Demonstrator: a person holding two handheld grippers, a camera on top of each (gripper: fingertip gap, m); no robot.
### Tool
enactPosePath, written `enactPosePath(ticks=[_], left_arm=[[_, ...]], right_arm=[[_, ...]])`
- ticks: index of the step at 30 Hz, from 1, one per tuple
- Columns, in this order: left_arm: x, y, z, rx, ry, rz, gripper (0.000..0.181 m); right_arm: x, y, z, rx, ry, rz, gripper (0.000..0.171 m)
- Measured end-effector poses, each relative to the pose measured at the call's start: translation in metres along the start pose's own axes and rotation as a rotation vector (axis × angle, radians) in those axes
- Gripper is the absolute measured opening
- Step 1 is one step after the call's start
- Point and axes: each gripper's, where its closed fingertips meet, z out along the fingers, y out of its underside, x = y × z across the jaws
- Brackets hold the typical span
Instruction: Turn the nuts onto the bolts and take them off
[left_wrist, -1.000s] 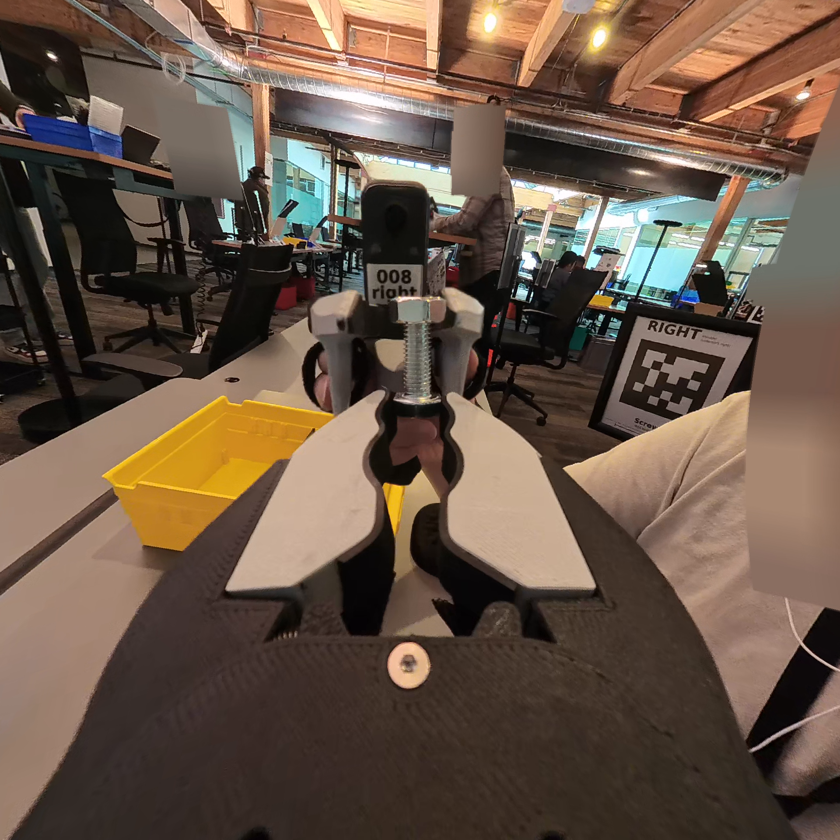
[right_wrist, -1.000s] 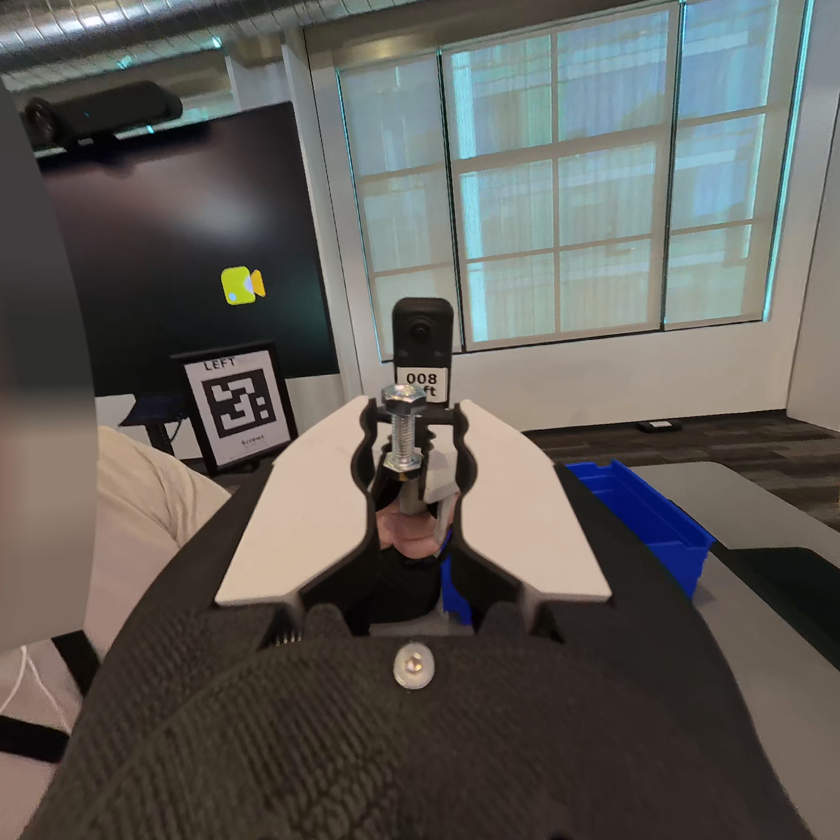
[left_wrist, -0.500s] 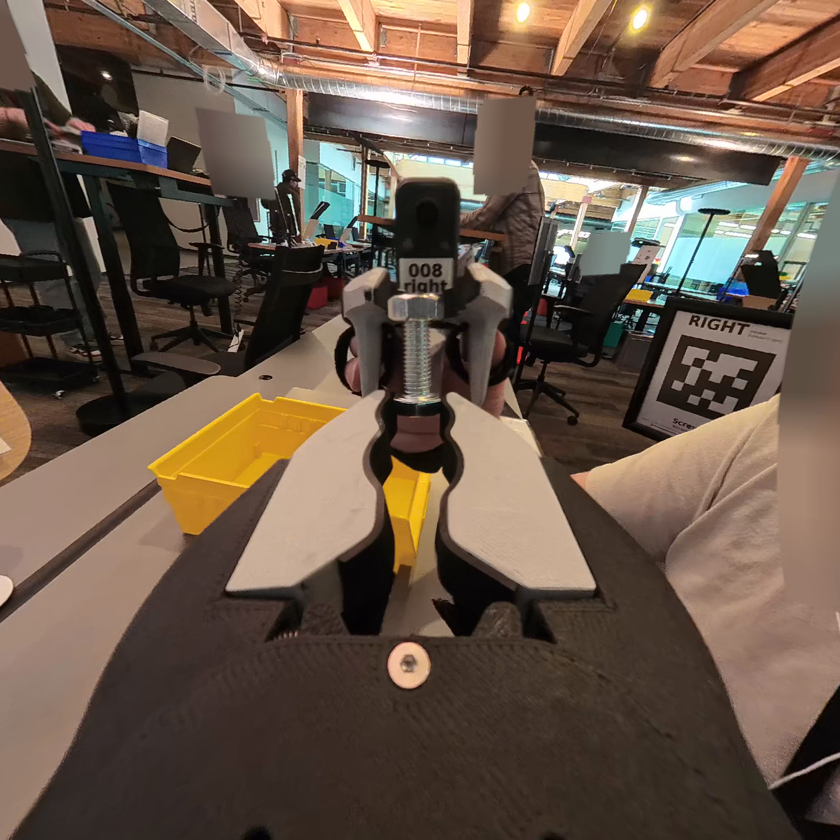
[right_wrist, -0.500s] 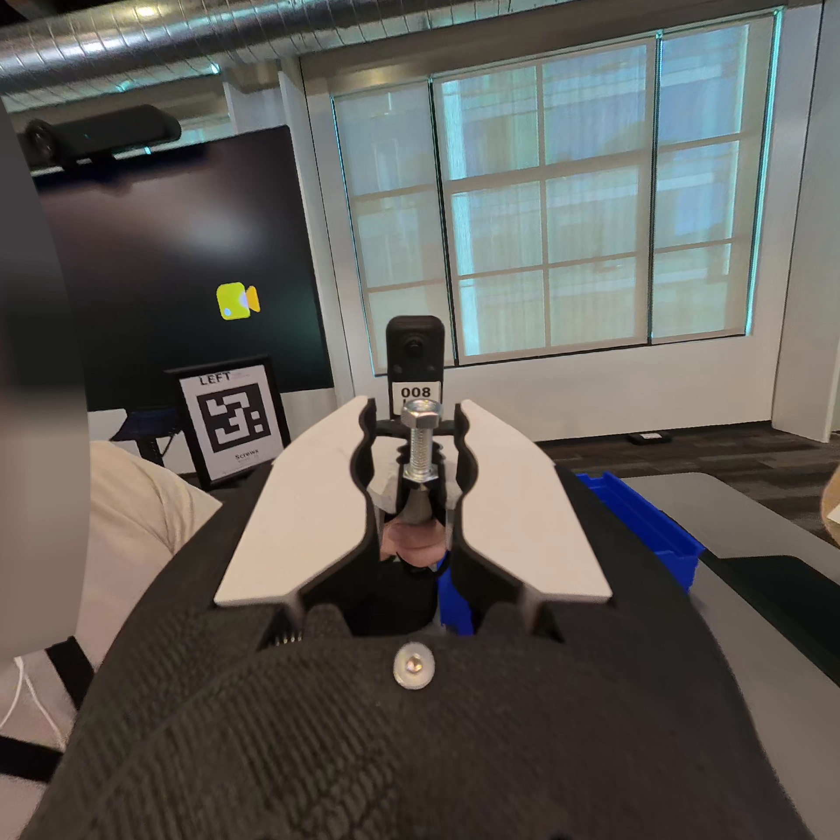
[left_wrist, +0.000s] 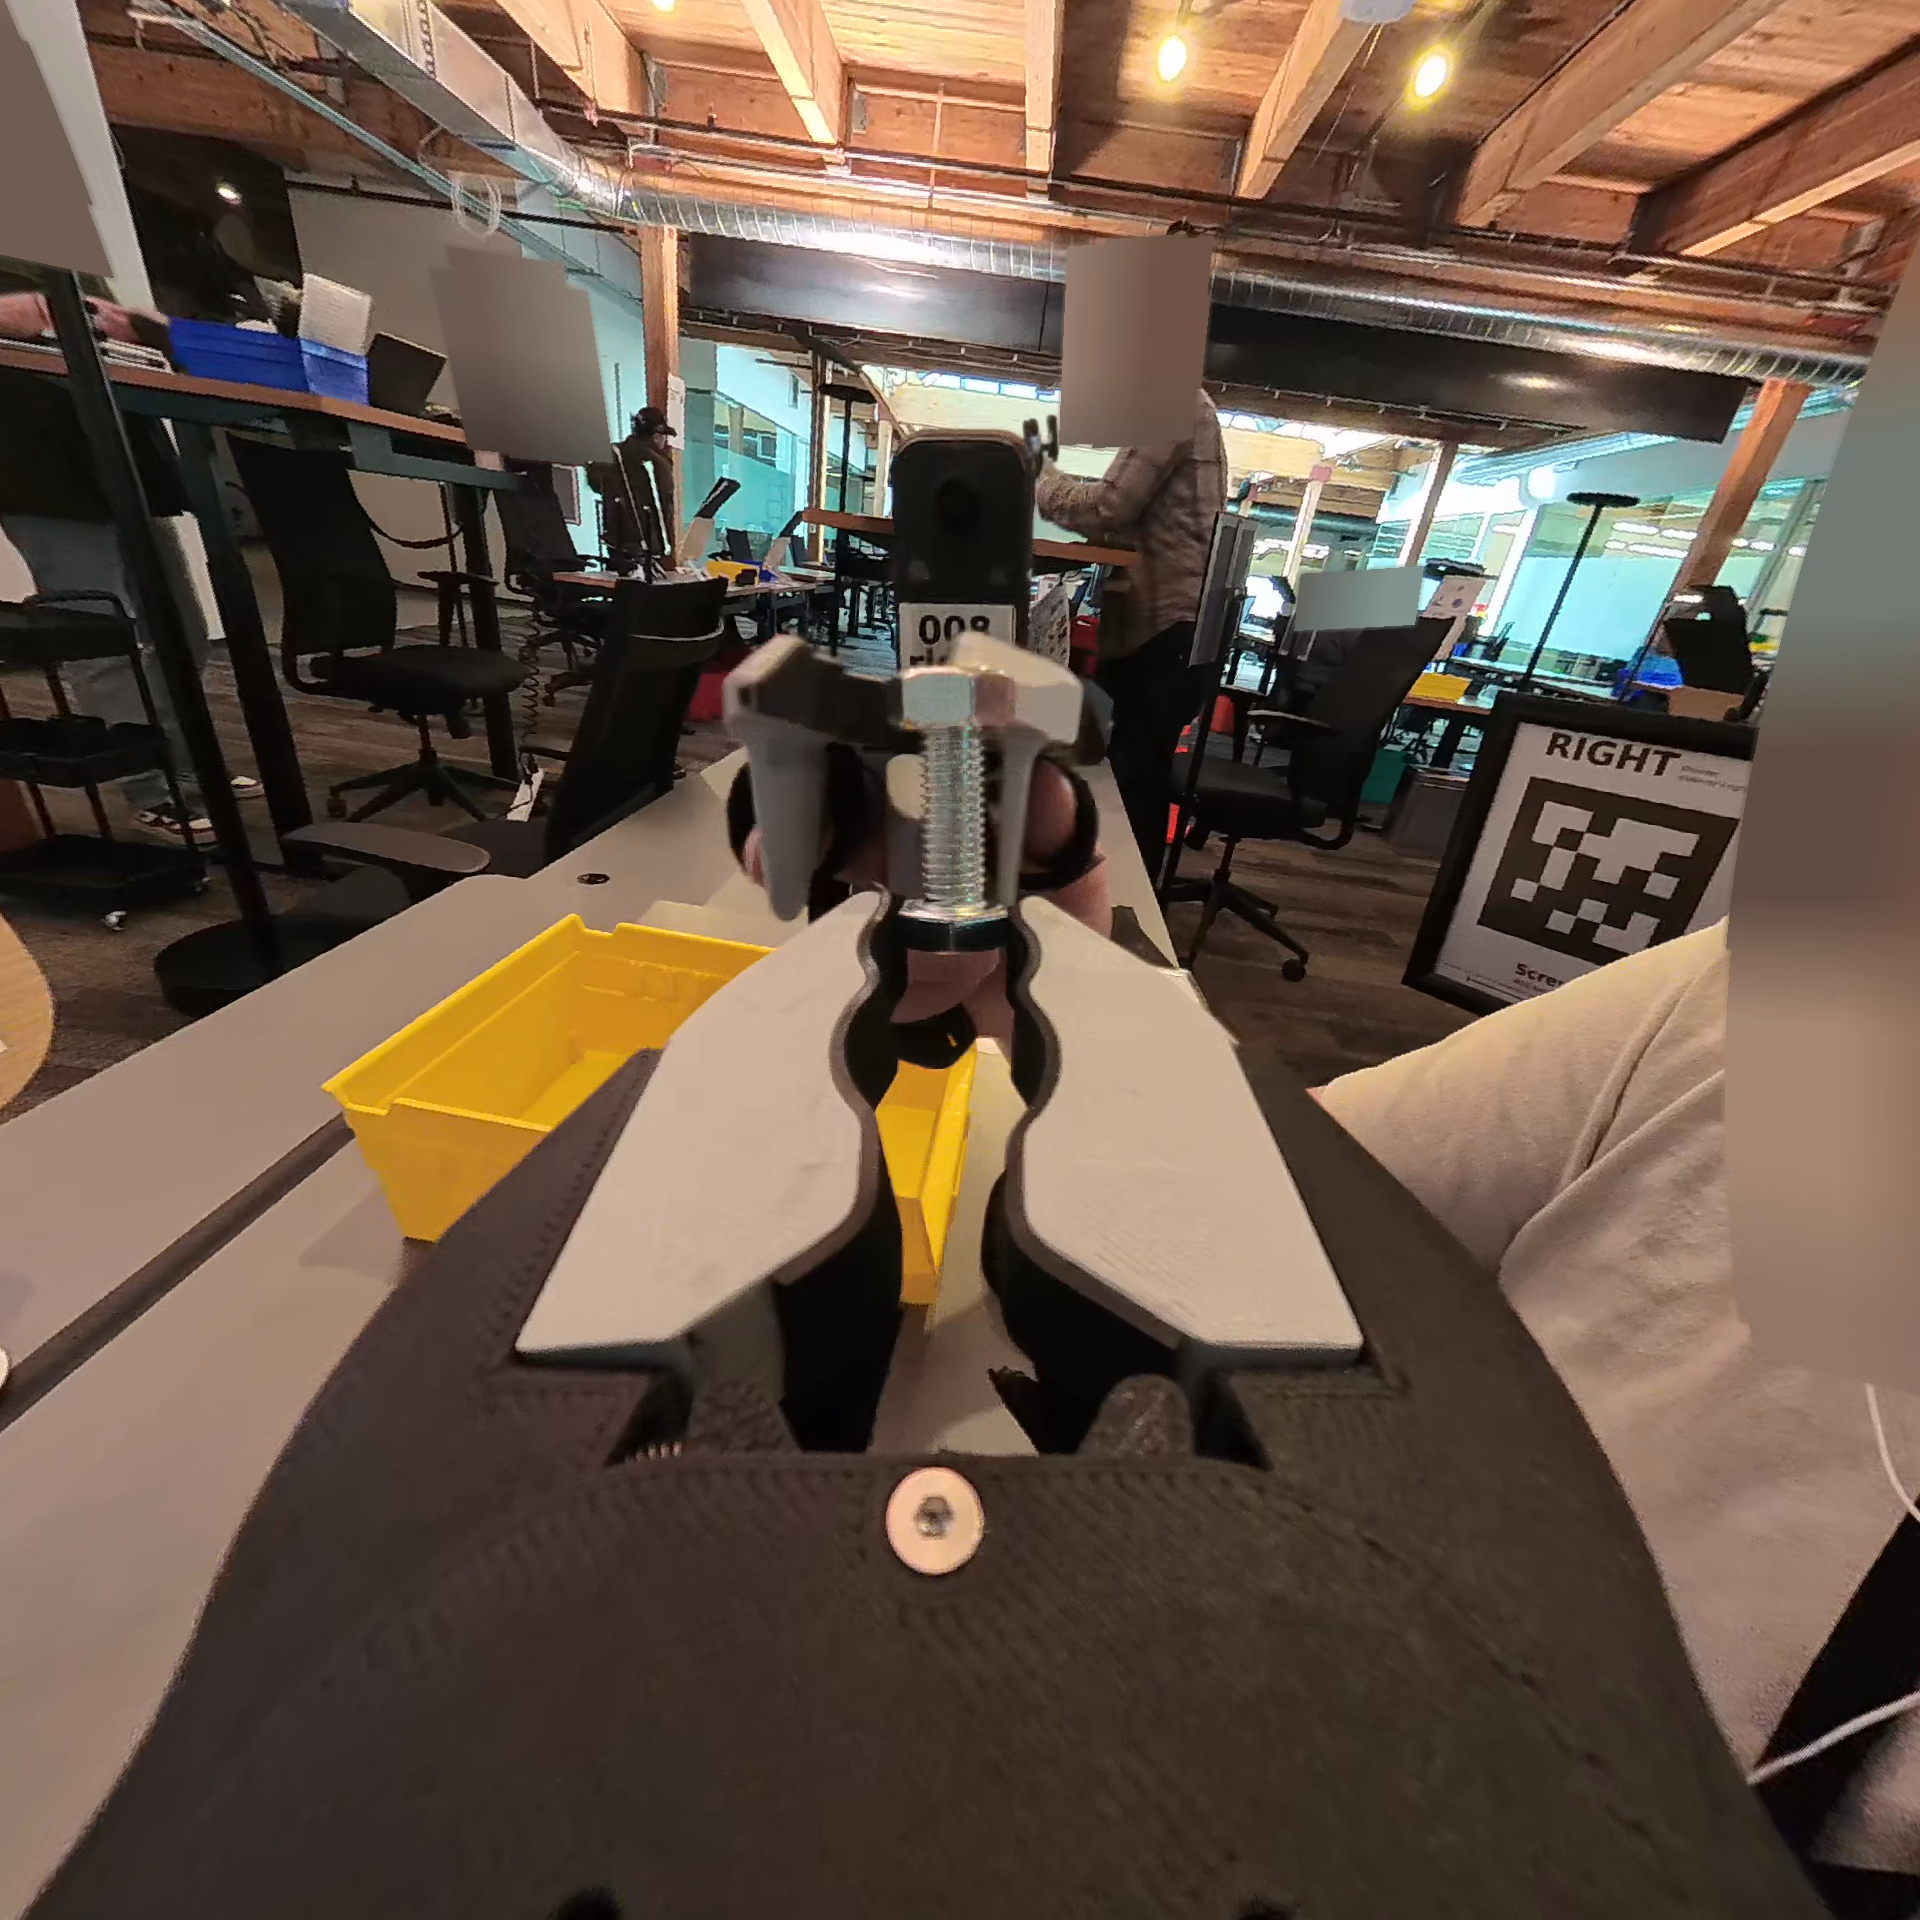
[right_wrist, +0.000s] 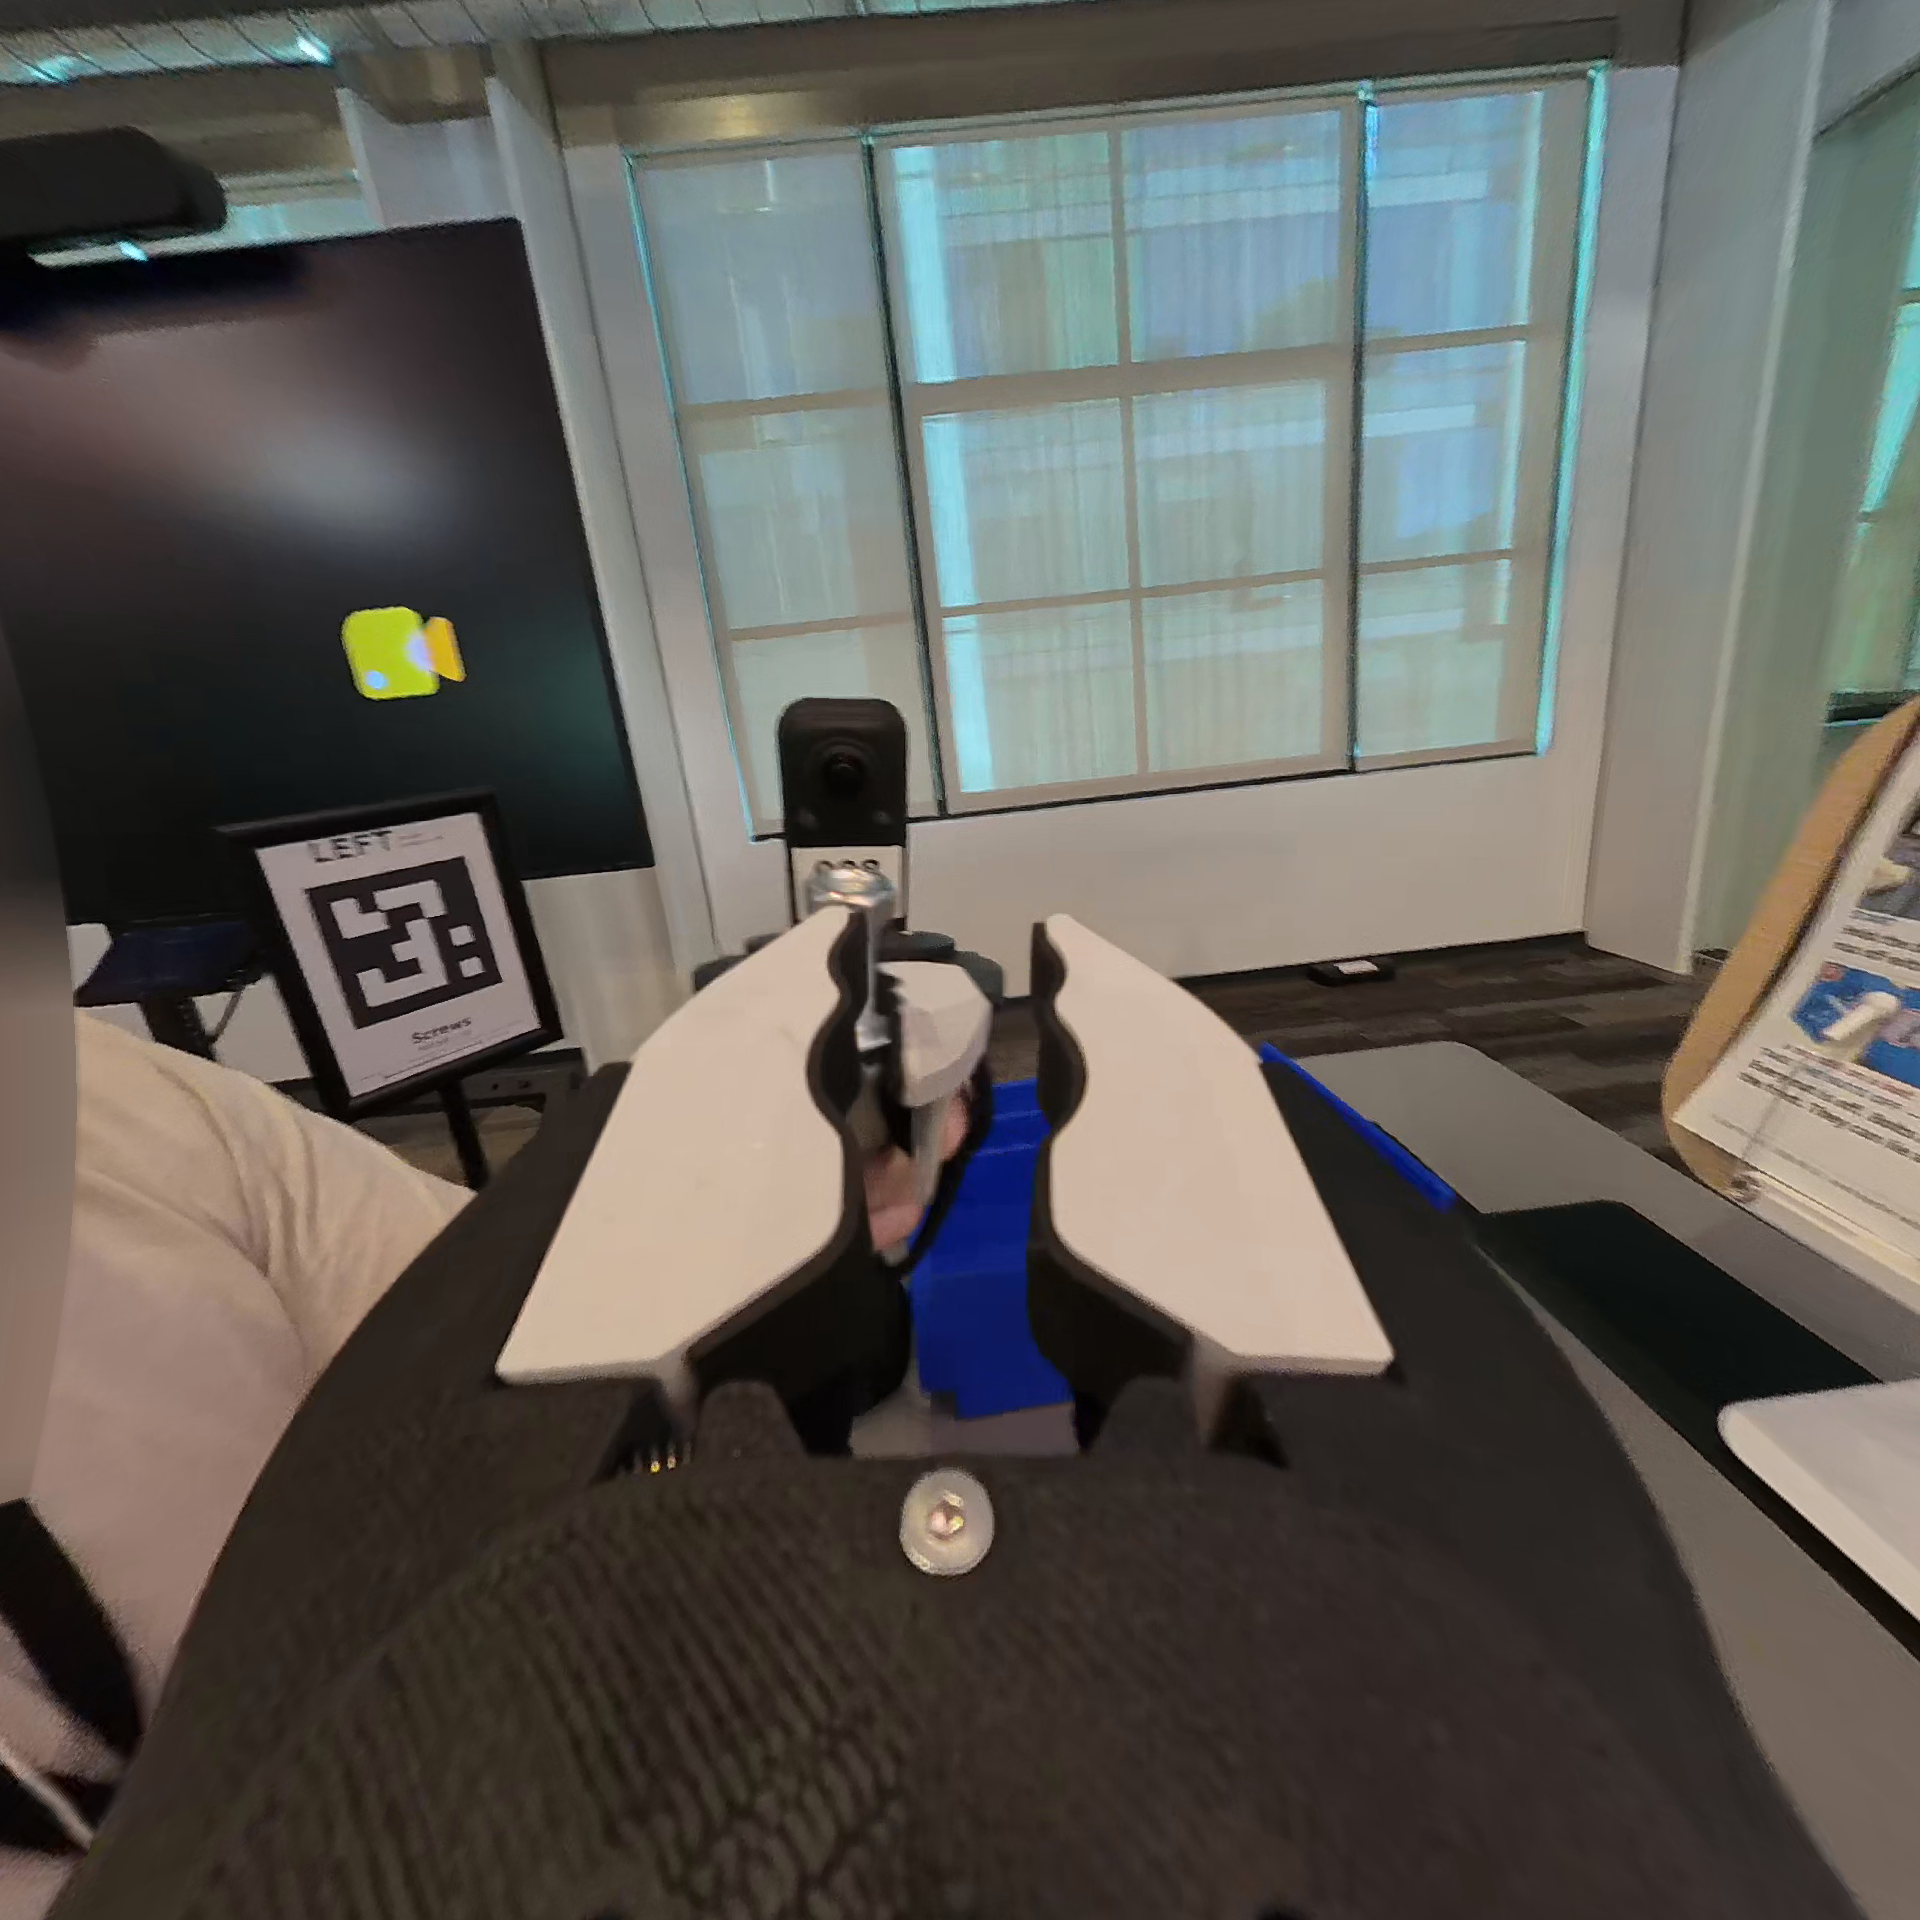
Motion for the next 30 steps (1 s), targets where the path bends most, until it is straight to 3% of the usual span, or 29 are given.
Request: enactPosePath(ticks=[18, 25, 30], left_arm=[[0.005, 0.001, 0.002, -0.003, 0.032, -0.003, 0.018], [0.011, -0.001, 0.001, 0.008, 0.063, -0.009, 0.018], [0.011, 0.000, 0.002, 0.003, 0.067, -0.016, 0.018]], right_arm=[[-0.020, 0.001, 0.007, 0.005, -0.099, 0.025, 0.031], [-0.006, -0.002, 0.001, 0.033, -0.071, 0.057, 0.027], [-0.025, 0.002, 0.009, 0.007, -0.123, 0.022, 0.031]])
